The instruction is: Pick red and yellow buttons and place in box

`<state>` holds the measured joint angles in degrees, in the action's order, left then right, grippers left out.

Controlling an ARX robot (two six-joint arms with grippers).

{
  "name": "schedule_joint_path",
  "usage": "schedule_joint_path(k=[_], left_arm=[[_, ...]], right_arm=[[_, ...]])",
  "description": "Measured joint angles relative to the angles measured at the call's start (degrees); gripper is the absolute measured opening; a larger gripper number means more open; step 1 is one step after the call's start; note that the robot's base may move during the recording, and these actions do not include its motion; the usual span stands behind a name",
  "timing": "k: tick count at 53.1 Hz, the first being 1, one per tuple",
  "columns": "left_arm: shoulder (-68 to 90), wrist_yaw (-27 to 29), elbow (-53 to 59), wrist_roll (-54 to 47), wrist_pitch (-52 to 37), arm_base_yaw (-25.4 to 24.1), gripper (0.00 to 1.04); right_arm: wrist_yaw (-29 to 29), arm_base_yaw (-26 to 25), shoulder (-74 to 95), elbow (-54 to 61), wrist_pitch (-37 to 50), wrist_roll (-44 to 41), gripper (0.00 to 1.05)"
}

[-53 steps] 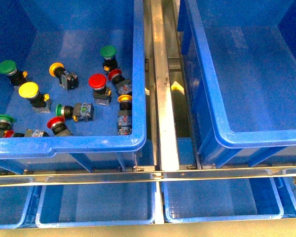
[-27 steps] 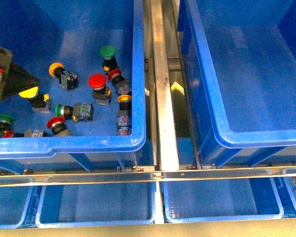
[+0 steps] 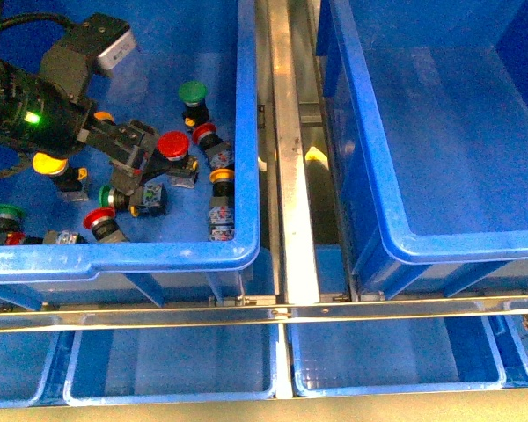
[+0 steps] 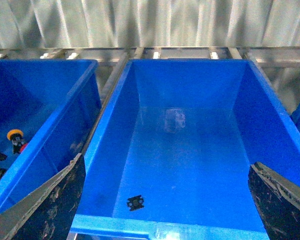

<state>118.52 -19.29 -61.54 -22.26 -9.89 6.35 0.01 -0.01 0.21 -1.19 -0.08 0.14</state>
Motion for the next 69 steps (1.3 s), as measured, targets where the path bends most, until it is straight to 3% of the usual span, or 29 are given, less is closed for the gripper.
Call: schedule_joint_path(k=[20, 69], left_arm=[[8.5, 0.7, -7.8, 2.3, -1.0, 2.9, 0.97], [16.8, -0.2, -16.5, 4.9, 0.9, 2.4, 0.95]], right_arm=[[0.0, 0.0, 0.0, 0.0, 0.0, 0.0, 0.98], [0.0, 0.0, 0.0, 0.0, 0.0, 0.0, 0.98]])
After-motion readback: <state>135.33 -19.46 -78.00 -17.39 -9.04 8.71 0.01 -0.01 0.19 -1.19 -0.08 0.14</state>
